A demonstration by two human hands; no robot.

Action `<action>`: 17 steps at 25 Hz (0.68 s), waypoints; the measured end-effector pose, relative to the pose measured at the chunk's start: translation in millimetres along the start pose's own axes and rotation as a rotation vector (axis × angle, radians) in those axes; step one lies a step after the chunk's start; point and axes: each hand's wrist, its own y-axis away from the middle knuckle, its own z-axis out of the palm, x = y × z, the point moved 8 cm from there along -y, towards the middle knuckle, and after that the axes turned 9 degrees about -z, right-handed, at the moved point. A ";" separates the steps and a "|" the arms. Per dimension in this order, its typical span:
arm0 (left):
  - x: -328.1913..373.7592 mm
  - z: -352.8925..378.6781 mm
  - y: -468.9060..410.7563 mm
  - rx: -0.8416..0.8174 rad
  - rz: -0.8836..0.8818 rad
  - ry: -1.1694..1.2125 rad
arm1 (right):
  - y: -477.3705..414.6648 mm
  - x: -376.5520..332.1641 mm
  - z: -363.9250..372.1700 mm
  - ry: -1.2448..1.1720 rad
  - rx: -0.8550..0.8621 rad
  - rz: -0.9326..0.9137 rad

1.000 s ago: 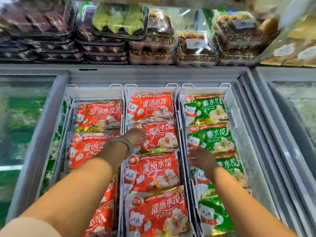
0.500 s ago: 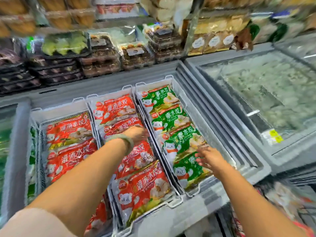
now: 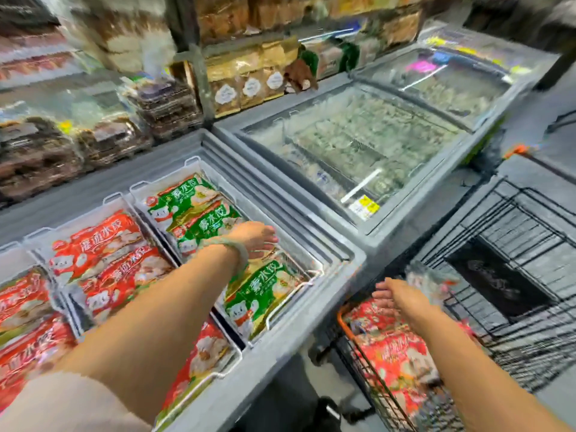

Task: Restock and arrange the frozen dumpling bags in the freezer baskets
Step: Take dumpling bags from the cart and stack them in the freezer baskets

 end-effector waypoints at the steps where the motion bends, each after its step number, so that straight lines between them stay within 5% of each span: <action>1: 7.1 25.1 -2.1 -0.014 -0.002 -0.016 | -4.9 4.2 -21.6 0.008 0.000 0.019; 8: 31.7 185.3 -32.0 -0.076 0.034 -0.228 | -44.1 27.0 -143.3 0.050 -0.019 0.057; 14: -0.4 287.5 -64.4 -0.237 -0.173 -0.324 | -51.7 78.4 -211.4 0.027 0.011 0.161; 17: -13.1 316.6 -88.5 -0.108 -0.117 -0.552 | -51.5 118.4 -231.2 -0.036 0.055 0.261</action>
